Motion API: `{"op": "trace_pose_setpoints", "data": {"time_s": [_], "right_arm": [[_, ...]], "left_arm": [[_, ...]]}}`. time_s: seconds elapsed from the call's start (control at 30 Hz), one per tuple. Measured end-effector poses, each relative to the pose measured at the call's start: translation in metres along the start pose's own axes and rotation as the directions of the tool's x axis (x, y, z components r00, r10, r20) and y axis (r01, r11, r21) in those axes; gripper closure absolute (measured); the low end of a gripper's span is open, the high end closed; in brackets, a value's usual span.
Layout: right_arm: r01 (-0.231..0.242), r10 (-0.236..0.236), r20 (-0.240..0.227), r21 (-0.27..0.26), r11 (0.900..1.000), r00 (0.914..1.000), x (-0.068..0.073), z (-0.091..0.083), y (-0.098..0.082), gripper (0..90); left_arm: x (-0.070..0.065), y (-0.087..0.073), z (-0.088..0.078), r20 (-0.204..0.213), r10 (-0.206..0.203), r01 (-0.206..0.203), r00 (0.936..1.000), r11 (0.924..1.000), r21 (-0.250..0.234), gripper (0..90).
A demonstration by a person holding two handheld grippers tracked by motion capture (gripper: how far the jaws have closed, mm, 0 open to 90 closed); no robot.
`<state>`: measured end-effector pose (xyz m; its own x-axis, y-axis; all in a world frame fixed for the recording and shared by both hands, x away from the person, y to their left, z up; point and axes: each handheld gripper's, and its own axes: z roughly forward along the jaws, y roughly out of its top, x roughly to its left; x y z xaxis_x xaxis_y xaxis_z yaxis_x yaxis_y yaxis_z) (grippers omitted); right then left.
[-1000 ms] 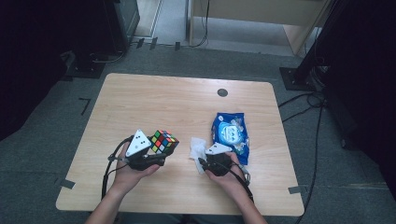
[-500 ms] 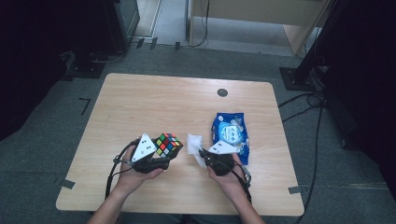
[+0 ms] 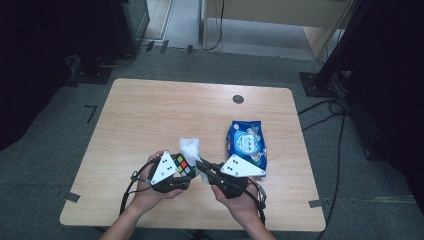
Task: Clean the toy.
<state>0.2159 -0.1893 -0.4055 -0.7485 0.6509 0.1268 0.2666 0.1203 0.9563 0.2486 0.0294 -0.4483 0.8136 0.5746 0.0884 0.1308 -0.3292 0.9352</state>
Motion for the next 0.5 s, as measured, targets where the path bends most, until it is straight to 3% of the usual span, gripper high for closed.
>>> {"op": "trace_pose_setpoints", "data": {"time_s": [0.13, 0.2, 0.3, 0.4, 0.5], "right_arm": [[-0.039, 0.038, -0.027, -0.023, 0.999, 0.9989, -0.002, -0.001, 0.0, 88.1], [-0.03, 0.029, -0.014, -0.035, 0.999, 0.9995, -0.001, -0.001, 0.0, 87.8], [-0.051, 0.05, -0.014, -0.049, 0.997, 0.9986, -0.002, -0.001, 0.002, 87.8], [-0.033, 0.033, -0.01, -0.045, 0.998, 0.9994, -0.003, 0.001, 0.001, 87.7], [-0.007, 0.008, 0.018, -0.045, 0.999, 0.9998, -0.003, 0.002, 0.0, 87.5]], "left_arm": [[0.0, 0.0, -0.002, 0.011, 0.009, -0.009, 0.9999, 0.9996, -0.026, 34.0], [-0.001, 0.0, -0.003, 0.024, 0.018, -0.018, 0.9995, 0.9991, -0.037, 34.0], [-0.007, 0.001, -0.006, 0.037, 0.071, -0.069, 0.9968, 0.996, -0.058, 34.0], [-0.011, 0.002, -0.009, 0.031, 0.1, -0.098, 0.9945, 0.9926, -0.073, 34.0], [-0.01, 0.003, -0.01, 0.026, 0.101, -0.099, 0.9946, 0.992, -0.079, 34.0]]}}
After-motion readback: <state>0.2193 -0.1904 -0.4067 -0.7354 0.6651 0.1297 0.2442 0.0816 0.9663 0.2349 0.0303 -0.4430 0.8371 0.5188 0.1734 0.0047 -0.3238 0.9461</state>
